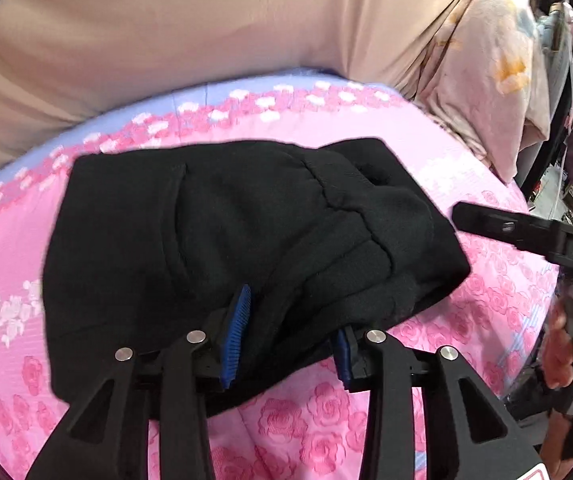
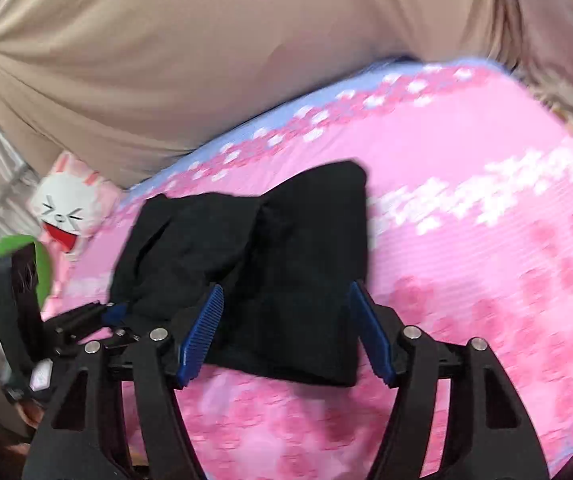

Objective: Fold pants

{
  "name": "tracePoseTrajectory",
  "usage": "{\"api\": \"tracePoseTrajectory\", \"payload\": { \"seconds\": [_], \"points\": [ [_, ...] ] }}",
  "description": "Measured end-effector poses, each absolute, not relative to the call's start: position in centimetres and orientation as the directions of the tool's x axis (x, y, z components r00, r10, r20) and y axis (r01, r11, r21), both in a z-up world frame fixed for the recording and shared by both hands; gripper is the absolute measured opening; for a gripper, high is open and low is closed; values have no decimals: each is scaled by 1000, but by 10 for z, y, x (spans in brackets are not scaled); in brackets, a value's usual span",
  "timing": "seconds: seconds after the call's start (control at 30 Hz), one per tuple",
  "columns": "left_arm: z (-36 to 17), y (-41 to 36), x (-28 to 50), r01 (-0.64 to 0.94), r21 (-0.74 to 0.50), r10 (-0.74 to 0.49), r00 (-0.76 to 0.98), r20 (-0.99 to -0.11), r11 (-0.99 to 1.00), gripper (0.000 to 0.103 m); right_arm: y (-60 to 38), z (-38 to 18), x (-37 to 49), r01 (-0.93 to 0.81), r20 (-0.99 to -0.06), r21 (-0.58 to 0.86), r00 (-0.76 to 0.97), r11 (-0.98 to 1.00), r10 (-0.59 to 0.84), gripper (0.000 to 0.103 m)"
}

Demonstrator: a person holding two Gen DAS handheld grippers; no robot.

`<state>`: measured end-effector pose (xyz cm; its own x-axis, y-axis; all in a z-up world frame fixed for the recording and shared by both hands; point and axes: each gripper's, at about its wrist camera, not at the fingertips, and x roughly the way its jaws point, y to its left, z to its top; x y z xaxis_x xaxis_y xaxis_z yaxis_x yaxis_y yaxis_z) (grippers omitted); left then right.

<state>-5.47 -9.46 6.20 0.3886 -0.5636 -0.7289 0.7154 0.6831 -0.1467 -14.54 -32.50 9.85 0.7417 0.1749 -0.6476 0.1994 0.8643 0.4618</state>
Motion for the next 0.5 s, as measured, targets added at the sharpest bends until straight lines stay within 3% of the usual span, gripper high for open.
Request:
{"api": "tracePoseTrajectory", "payload": {
  "seconds": [0.07,0.1,0.17,0.23,0.33,0.37,0.4,0.5],
  "points": [
    [69,-80,-55,708,-190,-584,366,-725,680,60,-316,93,-134,157,-628,521,736,839,252,70],
    [73,-68,-56,704,-213,-598,359,-717,678,61,-311,90,-127,136,-617,548,732,825,289,74],
    [78,-49,-58,699,-226,-612,366,-701,678,76,-300,82,-109,123,-615,588,711,799,342,84],
    [87,-30,-59,681,-203,-599,414,-685,703,77,-294,72,-95,133,-616,615,697,777,368,93],
    [95,-2,-57,652,-201,-590,455,-667,731,77,-285,65,-82,145,-626,599,698,787,348,93],
    [97,7,-54,638,-206,-585,467,-663,742,77,-281,66,-78,126,-620,596,700,793,354,70],
    [98,14,-51,623,-209,-579,478,-661,754,77,-276,65,-68,109,-628,596,681,795,377,38],
    [100,27,-41,586,-225,-564,497,-659,779,77,-253,94,-63,75,-653,462,703,884,281,26]
  ]
}}
